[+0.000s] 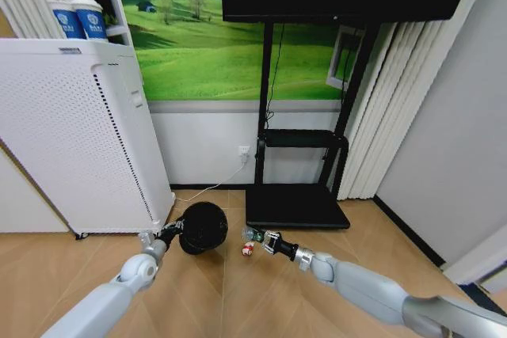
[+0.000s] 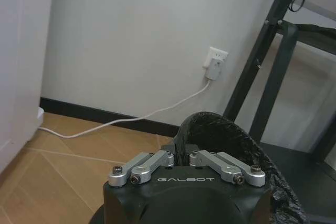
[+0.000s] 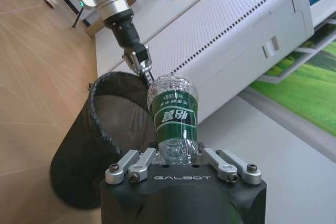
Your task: Pick up the trash bin and place the garbage on the floor into it.
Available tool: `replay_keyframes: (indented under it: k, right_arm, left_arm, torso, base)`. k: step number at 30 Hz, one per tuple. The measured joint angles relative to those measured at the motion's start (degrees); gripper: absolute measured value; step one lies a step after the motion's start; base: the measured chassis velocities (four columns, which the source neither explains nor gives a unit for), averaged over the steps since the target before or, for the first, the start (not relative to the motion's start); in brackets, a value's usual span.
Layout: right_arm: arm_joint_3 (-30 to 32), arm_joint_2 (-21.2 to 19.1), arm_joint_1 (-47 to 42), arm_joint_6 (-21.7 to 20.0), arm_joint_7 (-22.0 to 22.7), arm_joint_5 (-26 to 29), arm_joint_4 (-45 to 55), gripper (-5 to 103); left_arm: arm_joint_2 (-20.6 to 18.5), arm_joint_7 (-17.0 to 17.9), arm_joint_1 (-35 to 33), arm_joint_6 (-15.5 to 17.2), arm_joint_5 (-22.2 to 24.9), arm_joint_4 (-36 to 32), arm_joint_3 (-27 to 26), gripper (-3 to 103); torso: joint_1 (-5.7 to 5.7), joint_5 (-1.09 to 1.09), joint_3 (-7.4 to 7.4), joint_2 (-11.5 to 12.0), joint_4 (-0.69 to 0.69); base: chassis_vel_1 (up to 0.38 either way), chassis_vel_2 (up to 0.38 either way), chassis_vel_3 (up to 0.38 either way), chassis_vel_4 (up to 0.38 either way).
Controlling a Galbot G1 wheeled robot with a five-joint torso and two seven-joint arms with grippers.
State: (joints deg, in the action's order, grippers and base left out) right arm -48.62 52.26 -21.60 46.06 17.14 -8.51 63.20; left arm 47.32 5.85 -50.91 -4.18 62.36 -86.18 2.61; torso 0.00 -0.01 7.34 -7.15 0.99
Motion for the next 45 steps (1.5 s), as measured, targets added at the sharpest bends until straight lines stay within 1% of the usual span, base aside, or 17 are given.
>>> replay_keyframes:
  k: [6, 11, 15, 20, 23, 28, 32, 33, 35, 36, 38, 39, 41, 42, 43, 44, 45]
  right_arm:
    - [-4.35, 3.90, 5.84, -0.06, 0.31, 2.35, -2.12, 25]
    - [-6.60, 5.80, 7.18, -0.10, 0.95, 3.46, -2.26, 25]
    - [-10.34, 8.30, 7.98, -0.15, 1.82, 3.47, -2.61, 25]
    - [-11.69, 10.50, 8.31, -0.20, 2.25, 3.51, -3.55, 25]
    - [-12.76, 13.05, 9.00, -0.21, 2.74, 4.18, -4.64, 25]
    - [-13.27, 13.91, 9.37, -0.19, 2.96, 5.19, -5.25, 25]
    - [-13.43, 14.06, 9.36, -0.30, 4.42, 5.37, -5.78, 25]
    - [-13.54, 13.93, 9.21, -0.38, 4.98, 5.83, -5.98, 21]
    - [-13.57, 13.97, 9.08, -0.40, 5.32, 6.22, -6.53, 32]
    - [-13.57, 13.97, 9.08, -0.40, 5.32, 6.22, -6.53, 32]
    - [-13.47, 14.10, 9.01, -0.41, 5.45, 6.82, -7.22, 42]
    - [-13.47, 14.10, 9.01, -0.41, 5.45, 6.82, -7.22, 42]
    - [-13.46, 13.74, 8.94, -0.41, 5.45, 7.67, -7.31, 53]
    - [-13.46, 13.74, 8.94, -0.41, 5.45, 7.67, -7.31, 53]
    - [-13.46, 13.62, 8.89, -0.41, 5.45, 7.81, -7.26, 58]
    - [-13.46, 13.62, 8.89, -0.41, 5.45, 7.81, -7.26, 58]
    - [-13.43, 13.47, 8.82, -0.41, 5.46, 7.82, -7.19, 64]
  left_arm:
    - [2.69, 0.66, 0.85, 0.04, -1.47, 0.79, 3.38, 7]
    - [3.83, 0.66, 1.00, 0.04, -1.91, 1.36, 4.07, 7]
    - [4.48, 0.66, 3.46, -0.05, -1.75, 2.33, 5.64, 7]
    - [4.94, 1.07, 4.86, -0.05, -1.08, 2.42, 7.03, 7]
    - [5.56, 1.72, 5.09, 0.06, -1.04, 1.85, 8.23, 7]
    - [5.69, 2.16, 4.34, 0.16, -1.19, 0.93, 8.37, 7]
    - [5.63, 2.04, 2.66, 0.22, -1.91, -0.34, 8.10, 7]
    - [5.54, 1.93, 1.82, 0.22, -2.25, -0.97, 7.62, 7]
    - [5.40, 1.85, 0.82, 0.22, -2.55, -1.63, 7.12, 7]
    - [5.40, 1.85, 0.82, 0.22, -2.55, -1.63, 7.12, 7]
    - [5.28, 1.60, -0.01, 0.22, -2.95, -1.81, 6.60, 7]
    - [5.28, 1.60, -0.01, 0.22, -2.95, -1.81, 6.60, 7]
    - [5.11, 1.42, -0.66, 0.20, -3.18, -2.08, 5.97, 7]
    - [5.11, 1.42, -0.66, 0.20, -3.18, -2.08, 5.97, 7]
    - [4.99, 1.35, -0.88, 0.21, -3.20, -2.28, 5.81, 7]
    - [4.99, 1.35, -0.88, 0.21, -3.20, -2.28, 5.81, 7]
    - [4.89, 1.29, -1.10, 0.20, -3.21, -2.46, 5.60, 7]
  torso:
    - [0.00, 0.00, 0.00, 0.00, 0.00]
    - [0.00, -0.01, 0.00, 0.00, 0.00]
    - [0.00, 0.01, 0.00, 0.00, 0.02]
    - [0.00, 0.00, 0.00, 0.00, 0.04]
    - [0.00, 0.00, 0.00, 0.00, 0.00]
    - [0.00, 0.01, 0.00, 0.00, 0.00]
    - [-0.01, 0.00, 0.00, 0.00, 0.01]
    - [0.00, 0.00, 0.00, 0.00, 0.02]
    - [0.00, 0.01, -0.01, 0.00, 0.02]
    - [0.00, 0.01, -0.01, 0.00, 0.02]
    - [0.00, 0.01, 0.00, 0.00, 0.00]
    - [0.00, 0.01, 0.00, 0.00, 0.00]
    - [0.00, 0.00, -0.01, 0.00, 0.00]
    - [0.00, 0.00, -0.01, 0.00, 0.00]
    - [0.00, 0.01, 0.00, 0.00, 0.01]
    - [0.00, 0.01, 0.00, 0.00, 0.01]
    - [0.00, 0.01, -0.01, 0.00, 0.02]
  base:
    - [0.000, 0.000, 0.000, 0.000]
    - [0.000, 0.000, 0.000, 0.000]
    - [0.000, 0.000, 0.000, 0.000]
    - [0.000, 0.000, 0.000, 0.000]
    - [0.000, 0.000, 0.000, 0.000]
    - [0.000, 0.000, 0.000, 0.000]
    - [0.000, 0.000, 0.000, 0.000]
    - [0.000, 0.000, 0.000, 0.000]
    - [0.000, 0.000, 0.000, 0.000]
    - [0.000, 0.000, 0.000, 0.000]
    - [0.000, 0.000, 0.000, 0.000]
    - [0.000, 0.000, 0.000, 0.000]
    - [0.000, 0.000, 0.000, 0.000]
    - [0.000, 0.000, 0.000, 0.000]
    - [0.000, 0.000, 0.000, 0.000]
    - [0.000, 0.000, 0.000, 0.000]
    - [0.000, 0.000, 0.000, 0.000]
